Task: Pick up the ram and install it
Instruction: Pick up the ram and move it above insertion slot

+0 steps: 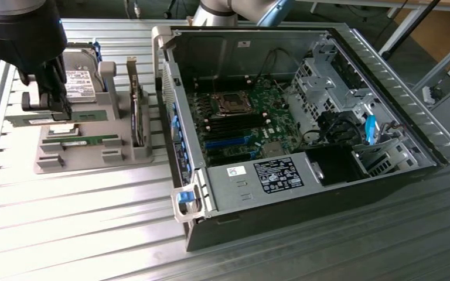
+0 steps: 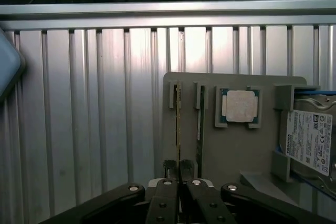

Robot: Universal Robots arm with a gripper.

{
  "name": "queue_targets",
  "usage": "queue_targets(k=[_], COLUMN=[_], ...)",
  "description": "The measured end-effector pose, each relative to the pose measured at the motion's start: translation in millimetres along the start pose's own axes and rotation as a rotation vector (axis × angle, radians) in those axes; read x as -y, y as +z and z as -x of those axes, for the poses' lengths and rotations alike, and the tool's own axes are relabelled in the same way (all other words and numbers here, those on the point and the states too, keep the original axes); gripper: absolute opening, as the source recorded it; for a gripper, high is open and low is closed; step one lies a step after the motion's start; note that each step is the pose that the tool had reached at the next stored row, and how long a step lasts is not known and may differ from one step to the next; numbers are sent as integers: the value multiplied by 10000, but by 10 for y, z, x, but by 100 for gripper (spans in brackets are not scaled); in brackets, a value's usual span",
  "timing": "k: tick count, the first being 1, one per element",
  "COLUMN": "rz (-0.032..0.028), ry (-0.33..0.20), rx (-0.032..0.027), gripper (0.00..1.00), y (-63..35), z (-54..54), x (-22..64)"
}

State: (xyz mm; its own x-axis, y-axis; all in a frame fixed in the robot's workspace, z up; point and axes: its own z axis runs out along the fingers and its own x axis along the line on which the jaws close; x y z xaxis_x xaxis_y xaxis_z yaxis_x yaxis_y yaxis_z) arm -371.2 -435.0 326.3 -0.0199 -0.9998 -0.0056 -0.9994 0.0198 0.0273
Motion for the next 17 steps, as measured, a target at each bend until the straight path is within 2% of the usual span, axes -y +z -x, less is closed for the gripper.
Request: queue_targets(k=[14,17], rz=[-1,-1], ry=[1,1], rx=[-32,-40], gripper=[12,12], y=[-265,-364], z=[2,3], x=[-7,-10])
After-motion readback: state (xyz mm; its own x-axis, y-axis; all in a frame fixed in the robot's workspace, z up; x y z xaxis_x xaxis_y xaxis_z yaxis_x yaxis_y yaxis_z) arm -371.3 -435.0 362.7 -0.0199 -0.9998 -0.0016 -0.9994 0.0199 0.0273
